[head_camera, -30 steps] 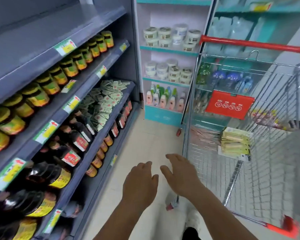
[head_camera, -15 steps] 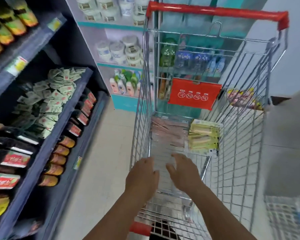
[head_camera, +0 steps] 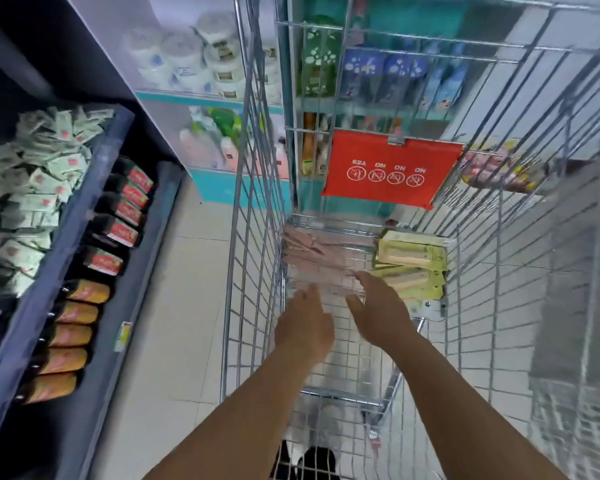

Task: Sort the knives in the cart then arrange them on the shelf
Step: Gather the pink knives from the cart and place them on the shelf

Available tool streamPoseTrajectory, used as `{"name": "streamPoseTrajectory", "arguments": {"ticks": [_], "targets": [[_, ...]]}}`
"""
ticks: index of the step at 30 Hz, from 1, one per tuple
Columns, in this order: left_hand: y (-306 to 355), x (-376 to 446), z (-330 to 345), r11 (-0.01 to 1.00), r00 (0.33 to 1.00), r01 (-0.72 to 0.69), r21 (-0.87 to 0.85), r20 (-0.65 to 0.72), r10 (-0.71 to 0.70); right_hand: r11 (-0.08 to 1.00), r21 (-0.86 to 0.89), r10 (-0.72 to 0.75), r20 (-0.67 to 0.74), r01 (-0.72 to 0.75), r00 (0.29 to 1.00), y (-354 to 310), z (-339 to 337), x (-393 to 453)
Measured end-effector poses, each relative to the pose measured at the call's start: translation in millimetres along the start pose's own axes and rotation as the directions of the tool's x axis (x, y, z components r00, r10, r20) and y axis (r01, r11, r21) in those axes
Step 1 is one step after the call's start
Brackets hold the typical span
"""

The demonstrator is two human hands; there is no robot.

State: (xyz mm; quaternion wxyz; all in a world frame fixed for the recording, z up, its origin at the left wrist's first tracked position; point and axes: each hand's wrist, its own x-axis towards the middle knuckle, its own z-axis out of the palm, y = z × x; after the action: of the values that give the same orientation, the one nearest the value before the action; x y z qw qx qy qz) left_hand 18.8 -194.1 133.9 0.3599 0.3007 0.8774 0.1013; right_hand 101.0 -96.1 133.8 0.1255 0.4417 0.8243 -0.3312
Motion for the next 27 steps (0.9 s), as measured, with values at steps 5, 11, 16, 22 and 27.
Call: {"name": "streamPoseTrajectory", "arguments": {"ticks": [5, 11, 16, 22, 27], "targets": [[-15.7, 41.5, 25.9, 0.998, 0.996, 0.055, -0.038, 0.072, -0.053, 0.999, -0.030, 0.043, 0.037, -0.042, 0.998, 11.5, 25.9, 42.3], [-26.8, 87.8, 59.4, 0.997, 0.994, 0.076, -0.030, 0.084, -0.073, 0.993, -0.119, 0.038, 0.113, -0.025, 0.993, 36.2, 60.3, 101.3], [-27.9, 116.2, 95.4, 0.990, 0.985, 0.143, 0.013, 0.094, -0.144, 0.967, -0.244, -0.028, 0.196, 0.076, 0.980, 60.3, 79.3, 139.1], [-25.9, 133.7, 123.5, 0.969, 0.970, 0.242, -0.047, 0.015, -0.241, 0.899, -0.378, -0.166, 0.174, 0.221, 0.971, 74.1, 93.6, 162.1], [-27.9, 135.2, 131.0, 0.950, 0.964, 0.261, -0.169, -0.015, -0.267, 0.892, -0.353, -0.225, 0.195, 0.282, 0.955, 75.5, 104.7, 166.8]]}}
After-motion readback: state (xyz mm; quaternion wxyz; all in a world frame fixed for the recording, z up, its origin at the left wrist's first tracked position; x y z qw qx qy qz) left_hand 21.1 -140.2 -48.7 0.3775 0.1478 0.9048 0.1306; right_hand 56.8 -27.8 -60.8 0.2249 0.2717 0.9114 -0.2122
